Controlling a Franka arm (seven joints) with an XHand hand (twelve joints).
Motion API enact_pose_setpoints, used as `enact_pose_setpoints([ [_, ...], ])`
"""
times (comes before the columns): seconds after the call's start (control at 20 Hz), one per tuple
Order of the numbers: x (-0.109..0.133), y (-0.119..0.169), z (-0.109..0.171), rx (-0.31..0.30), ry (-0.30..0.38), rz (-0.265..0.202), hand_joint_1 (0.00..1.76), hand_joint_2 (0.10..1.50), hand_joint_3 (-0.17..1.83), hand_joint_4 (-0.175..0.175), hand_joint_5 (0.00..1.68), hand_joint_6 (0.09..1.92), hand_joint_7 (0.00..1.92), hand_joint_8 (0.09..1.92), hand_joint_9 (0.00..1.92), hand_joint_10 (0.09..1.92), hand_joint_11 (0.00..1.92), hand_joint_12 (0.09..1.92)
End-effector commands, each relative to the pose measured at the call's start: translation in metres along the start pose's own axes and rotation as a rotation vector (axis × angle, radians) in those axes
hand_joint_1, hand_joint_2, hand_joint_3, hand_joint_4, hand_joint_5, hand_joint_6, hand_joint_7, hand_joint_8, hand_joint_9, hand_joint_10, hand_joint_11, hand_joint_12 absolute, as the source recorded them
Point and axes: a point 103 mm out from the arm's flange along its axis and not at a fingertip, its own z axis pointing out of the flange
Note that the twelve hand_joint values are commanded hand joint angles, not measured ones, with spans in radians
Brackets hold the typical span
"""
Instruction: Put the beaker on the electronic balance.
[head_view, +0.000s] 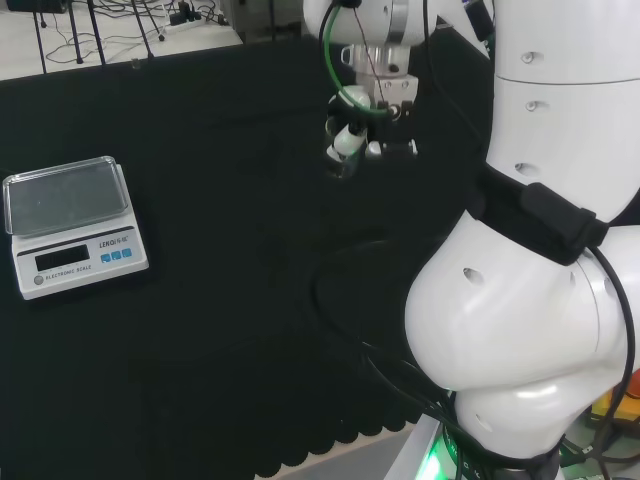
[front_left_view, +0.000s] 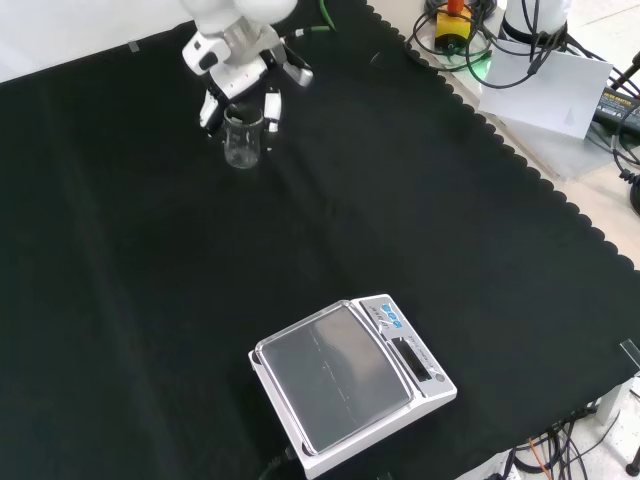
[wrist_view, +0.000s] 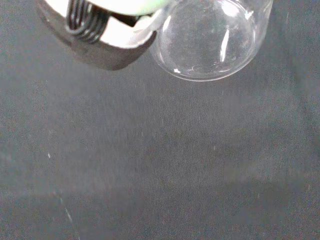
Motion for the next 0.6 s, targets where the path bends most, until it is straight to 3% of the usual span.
enact_pose_setpoints([
  [0.05,0.006,-0.006,-0.028,-0.028,-0.021,-0.01,1.36,0.81,0.77,-0.103,0.71,1.48,0.75,1.57,1.06,1.26,1.28,0.87],
  [0.35,0.028,-0.002,-0.036,-0.024,-0.012,-0.071,1.36,0.79,0.8,-0.107,0.72,1.48,0.76,1.57,1.07,1.26,1.28,0.88],
  [0.6,0.071,0.008,-0.045,-0.011,-0.034,-0.183,1.37,0.78,0.83,-0.109,0.73,1.47,0.77,1.58,1.07,1.26,1.28,0.88],
])
